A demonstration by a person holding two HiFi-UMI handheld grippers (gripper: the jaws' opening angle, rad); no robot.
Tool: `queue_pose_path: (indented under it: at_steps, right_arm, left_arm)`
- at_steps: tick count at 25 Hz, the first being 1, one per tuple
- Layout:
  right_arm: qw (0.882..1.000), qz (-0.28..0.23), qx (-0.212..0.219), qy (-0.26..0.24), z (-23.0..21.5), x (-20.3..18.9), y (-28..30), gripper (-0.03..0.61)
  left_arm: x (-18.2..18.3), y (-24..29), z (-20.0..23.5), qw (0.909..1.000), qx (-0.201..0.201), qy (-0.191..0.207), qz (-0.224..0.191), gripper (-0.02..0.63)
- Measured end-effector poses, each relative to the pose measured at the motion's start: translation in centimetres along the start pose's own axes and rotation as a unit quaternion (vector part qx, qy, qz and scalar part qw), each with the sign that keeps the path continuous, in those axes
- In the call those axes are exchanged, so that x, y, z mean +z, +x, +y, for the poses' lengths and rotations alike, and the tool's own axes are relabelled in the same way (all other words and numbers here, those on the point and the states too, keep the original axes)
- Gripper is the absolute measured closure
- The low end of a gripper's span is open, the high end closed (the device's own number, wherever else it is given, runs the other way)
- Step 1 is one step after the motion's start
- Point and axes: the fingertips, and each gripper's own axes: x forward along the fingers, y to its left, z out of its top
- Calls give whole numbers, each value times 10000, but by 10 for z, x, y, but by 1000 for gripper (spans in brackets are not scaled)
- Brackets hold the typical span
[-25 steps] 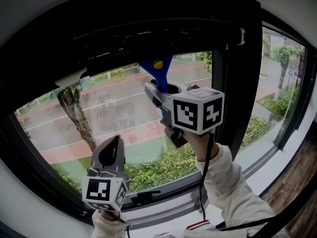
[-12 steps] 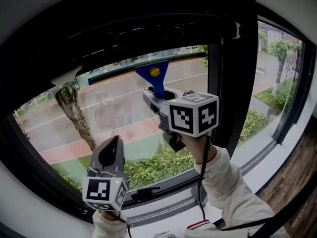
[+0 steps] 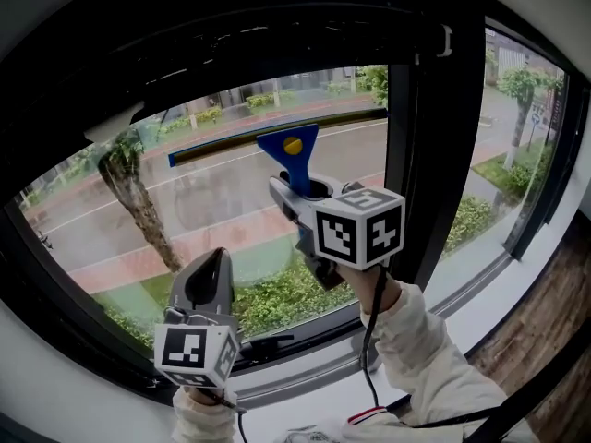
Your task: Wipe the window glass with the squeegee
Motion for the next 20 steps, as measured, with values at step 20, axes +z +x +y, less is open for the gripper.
queue_pose_path:
  at_steps: [20]
  right_arm:
    - [9994, 201, -241, -156, -12, -68, -16, 499]
  left_arm:
    - [-33, 2, -12, 9995, -50, -97, 285, 614]
